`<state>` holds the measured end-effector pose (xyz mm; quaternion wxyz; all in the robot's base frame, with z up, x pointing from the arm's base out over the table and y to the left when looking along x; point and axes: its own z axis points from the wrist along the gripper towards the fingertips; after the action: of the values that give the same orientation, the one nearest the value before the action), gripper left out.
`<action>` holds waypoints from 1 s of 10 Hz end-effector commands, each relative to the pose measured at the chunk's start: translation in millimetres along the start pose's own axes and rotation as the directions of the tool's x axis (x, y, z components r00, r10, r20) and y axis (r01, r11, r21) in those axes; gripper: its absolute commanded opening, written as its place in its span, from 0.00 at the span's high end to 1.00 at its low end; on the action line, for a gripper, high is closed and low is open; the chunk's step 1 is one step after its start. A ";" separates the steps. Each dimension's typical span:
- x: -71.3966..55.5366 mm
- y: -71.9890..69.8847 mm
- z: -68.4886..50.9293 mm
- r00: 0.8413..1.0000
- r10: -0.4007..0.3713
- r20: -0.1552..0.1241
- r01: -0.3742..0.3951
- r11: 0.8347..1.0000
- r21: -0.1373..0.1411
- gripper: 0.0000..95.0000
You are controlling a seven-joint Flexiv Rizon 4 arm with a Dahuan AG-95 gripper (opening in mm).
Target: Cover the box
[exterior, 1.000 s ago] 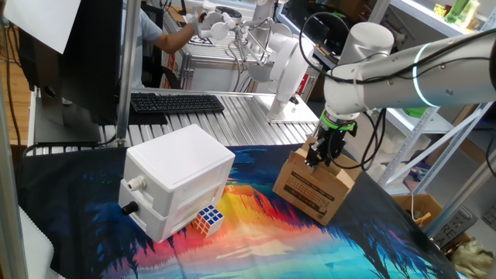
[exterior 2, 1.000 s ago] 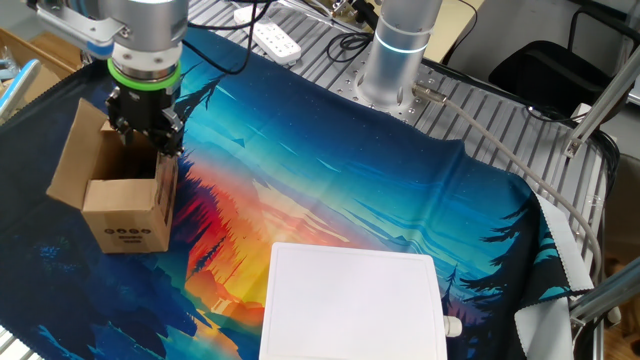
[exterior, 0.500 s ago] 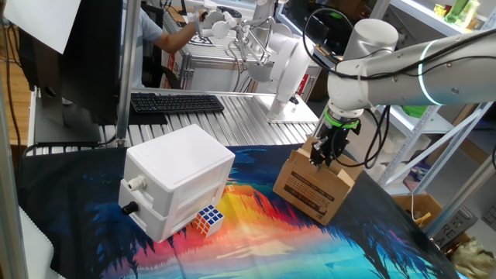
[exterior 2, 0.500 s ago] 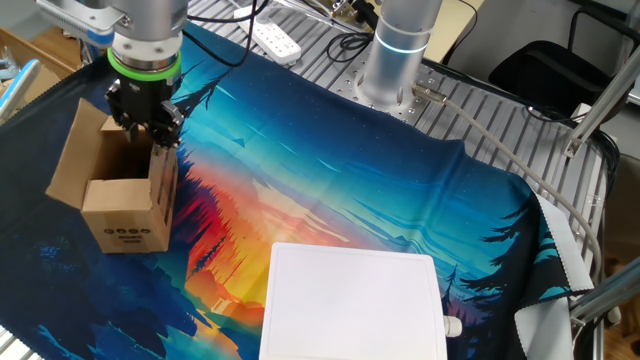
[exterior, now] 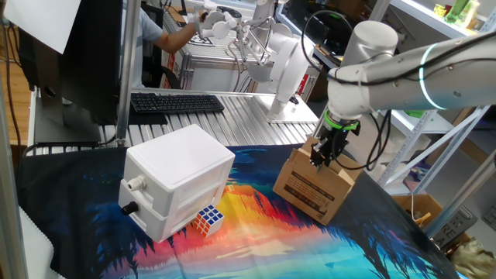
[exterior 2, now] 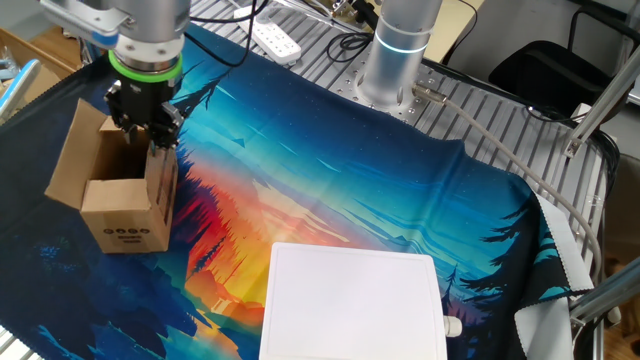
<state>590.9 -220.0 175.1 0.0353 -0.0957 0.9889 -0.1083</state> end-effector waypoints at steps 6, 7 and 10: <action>-2.6 10.7 -8.8 0.991 0.122 -0.060 -0.127 0.988 -0.088 0.40; -2.6 10.7 -8.8 0.991 0.122 -0.060 -0.127 0.988 -0.086 0.40; -2.6 10.7 -8.8 0.991 0.117 -0.068 -0.122 0.989 -0.088 0.40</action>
<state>592.6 -207.0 180.9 0.0016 -0.0333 0.9978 -0.0579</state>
